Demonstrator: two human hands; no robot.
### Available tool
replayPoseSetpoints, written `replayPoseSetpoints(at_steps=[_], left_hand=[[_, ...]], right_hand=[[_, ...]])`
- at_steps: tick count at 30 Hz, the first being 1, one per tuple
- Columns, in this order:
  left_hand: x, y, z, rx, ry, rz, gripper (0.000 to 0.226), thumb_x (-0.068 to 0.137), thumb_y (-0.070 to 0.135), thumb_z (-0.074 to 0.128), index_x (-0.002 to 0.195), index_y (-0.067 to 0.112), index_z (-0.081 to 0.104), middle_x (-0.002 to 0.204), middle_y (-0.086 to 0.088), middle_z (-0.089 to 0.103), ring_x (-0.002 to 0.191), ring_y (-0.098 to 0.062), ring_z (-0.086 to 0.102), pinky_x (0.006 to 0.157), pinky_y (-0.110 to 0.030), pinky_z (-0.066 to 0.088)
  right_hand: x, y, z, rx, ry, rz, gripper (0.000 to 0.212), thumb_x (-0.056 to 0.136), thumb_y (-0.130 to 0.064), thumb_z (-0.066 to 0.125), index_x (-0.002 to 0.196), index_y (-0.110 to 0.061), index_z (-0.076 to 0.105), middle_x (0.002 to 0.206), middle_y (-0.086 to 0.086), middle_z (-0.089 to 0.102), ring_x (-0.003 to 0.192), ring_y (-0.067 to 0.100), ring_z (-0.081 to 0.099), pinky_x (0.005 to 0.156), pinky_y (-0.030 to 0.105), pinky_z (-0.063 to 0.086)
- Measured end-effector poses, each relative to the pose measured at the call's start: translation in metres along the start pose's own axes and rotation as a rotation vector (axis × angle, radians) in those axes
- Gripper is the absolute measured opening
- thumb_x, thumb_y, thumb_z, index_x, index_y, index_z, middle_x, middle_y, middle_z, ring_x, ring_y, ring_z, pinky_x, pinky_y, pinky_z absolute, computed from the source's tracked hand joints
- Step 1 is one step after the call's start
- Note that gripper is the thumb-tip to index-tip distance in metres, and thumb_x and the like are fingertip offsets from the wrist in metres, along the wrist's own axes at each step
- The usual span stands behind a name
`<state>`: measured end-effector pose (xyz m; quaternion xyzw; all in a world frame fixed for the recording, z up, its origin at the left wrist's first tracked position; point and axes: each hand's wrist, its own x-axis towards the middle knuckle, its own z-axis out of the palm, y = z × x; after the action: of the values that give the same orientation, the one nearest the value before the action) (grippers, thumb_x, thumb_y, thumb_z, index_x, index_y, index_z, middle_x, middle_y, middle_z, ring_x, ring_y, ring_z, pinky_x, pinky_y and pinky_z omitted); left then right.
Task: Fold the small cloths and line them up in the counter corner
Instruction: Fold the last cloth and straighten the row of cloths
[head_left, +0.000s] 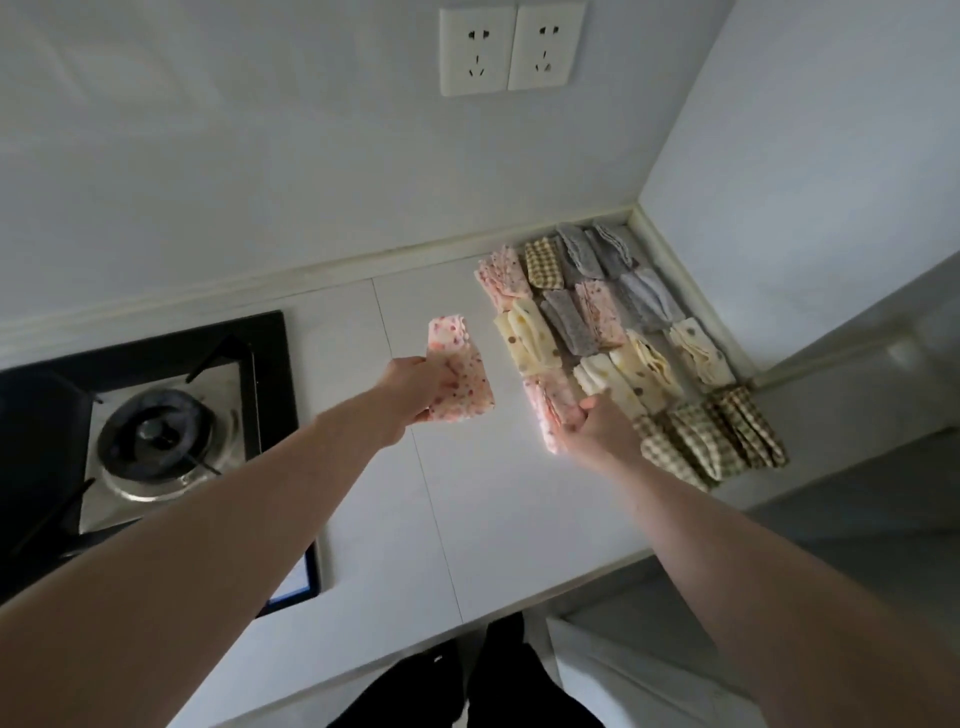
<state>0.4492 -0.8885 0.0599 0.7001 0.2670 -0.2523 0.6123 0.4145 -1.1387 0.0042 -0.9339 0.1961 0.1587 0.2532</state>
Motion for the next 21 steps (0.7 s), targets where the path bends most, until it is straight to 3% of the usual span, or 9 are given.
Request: replayPoseSetpoints(at_steps=[3, 7, 10, 11, 13, 15, 17, 19, 21], left_hand=[[0.024, 0.013, 0.009, 0.02, 0.009, 0.011, 0.014, 0.096, 0.016, 0.063, 0.107, 0.015, 0.072, 0.103, -0.004, 0.076, 0.097, -0.02, 0.073, 0.086, -0.035, 0.061], [0.049, 0.035, 0.022, 0.005, 0.009, 0.022, 0.011, 0.096, 0.011, 0.062, 0.096, 0.016, 0.072, 0.101, -0.003, 0.076, 0.098, -0.019, 0.071, 0.088, -0.035, 0.061], [0.067, 0.057, 0.03, -0.023, 0.003, 0.036, 0.008, 0.096, 0.011, 0.064, 0.095, 0.015, 0.071, 0.104, -0.005, 0.075, 0.1, -0.019, 0.071, 0.088, -0.036, 0.06], [0.073, 0.065, 0.033, -0.027, 0.001, 0.045, 0.006, 0.095, 0.012, 0.066, 0.094, 0.015, 0.071, 0.105, -0.005, 0.075, 0.101, -0.02, 0.07, 0.089, -0.036, 0.06], [0.087, 0.08, 0.038, -0.035, 0.01, 0.063, 0.003, 0.094, 0.013, 0.068, 0.094, 0.015, 0.07, 0.106, -0.006, 0.074, 0.101, -0.02, 0.069, 0.089, -0.035, 0.059], [0.1, 0.092, 0.047, -0.041, 0.011, 0.08, 0.005, 0.092, 0.015, 0.071, 0.097, 0.015, 0.071, 0.106, -0.006, 0.074, 0.098, -0.02, 0.069, 0.089, -0.035, 0.059], [0.113, 0.101, 0.056, -0.057, 0.009, 0.076, 0.009, 0.091, 0.016, 0.071, 0.1, 0.015, 0.071, 0.105, -0.004, 0.074, 0.096, -0.019, 0.068, 0.089, -0.035, 0.059], [0.127, 0.108, 0.064, -0.063, 0.009, 0.068, 0.016, 0.091, 0.016, 0.07, 0.107, 0.014, 0.07, 0.104, -0.003, 0.073, 0.092, -0.018, 0.068, 0.081, -0.033, 0.058], [0.14, 0.113, 0.072, -0.065, 0.016, 0.057, 0.021, 0.092, 0.015, 0.069, 0.112, 0.013, 0.069, 0.103, -0.003, 0.074, 0.087, -0.016, 0.069, 0.071, -0.029, 0.057]], right_hand=[[0.016, 0.008, 0.01, 0.065, -0.024, 0.039, 0.036, 0.077, -0.035, 0.073, 0.103, -0.011, 0.066, 0.101, 0.006, 0.071, 0.094, 0.027, 0.07, 0.077, 0.031, 0.056], [0.031, 0.01, -0.003, 0.292, -0.391, 0.229, 0.05, 0.08, -0.019, 0.078, 0.125, -0.006, 0.062, 0.127, 0.006, 0.066, 0.118, 0.029, 0.064, 0.087, 0.03, 0.053], [0.034, 0.002, -0.048, 0.615, -0.585, 0.188, 0.038, 0.087, -0.015, 0.077, 0.123, -0.011, 0.067, 0.117, 0.007, 0.074, 0.112, 0.026, 0.069, 0.09, 0.034, 0.059], [0.041, -0.002, -0.062, 0.699, -0.569, 0.151, 0.035, 0.089, -0.015, 0.075, 0.123, -0.011, 0.067, 0.112, 0.006, 0.076, 0.107, 0.024, 0.072, 0.093, 0.037, 0.059], [0.064, -0.017, -0.08, 0.768, -0.422, 0.116, 0.035, 0.089, -0.019, 0.076, 0.121, -0.008, 0.067, 0.102, 0.004, 0.076, 0.093, 0.017, 0.072, 0.082, 0.033, 0.06], [0.095, -0.038, -0.088, 0.776, -0.21, 0.146, 0.028, 0.088, -0.024, 0.078, 0.109, -0.008, 0.069, 0.092, 0.005, 0.07, 0.078, 0.016, 0.063, 0.072, 0.027, 0.052], [0.123, -0.059, -0.093, 0.699, -0.1, 0.184, 0.02, 0.091, -0.028, 0.073, 0.095, -0.011, 0.065, 0.079, 0.005, 0.062, 0.064, 0.016, 0.055, 0.065, 0.025, 0.046], [0.151, -0.073, -0.095, 0.636, -0.049, 0.134, 0.022, 0.091, -0.028, 0.069, 0.101, -0.009, 0.067, 0.076, 0.005, 0.06, 0.054, 0.014, 0.051, 0.053, 0.022, 0.041], [0.176, -0.083, -0.095, 0.584, -0.036, 0.06, 0.027, 0.09, -0.018, 0.065, 0.116, -0.013, 0.067, 0.089, 0.006, 0.065, 0.064, 0.017, 0.057, 0.056, 0.023, 0.043]])
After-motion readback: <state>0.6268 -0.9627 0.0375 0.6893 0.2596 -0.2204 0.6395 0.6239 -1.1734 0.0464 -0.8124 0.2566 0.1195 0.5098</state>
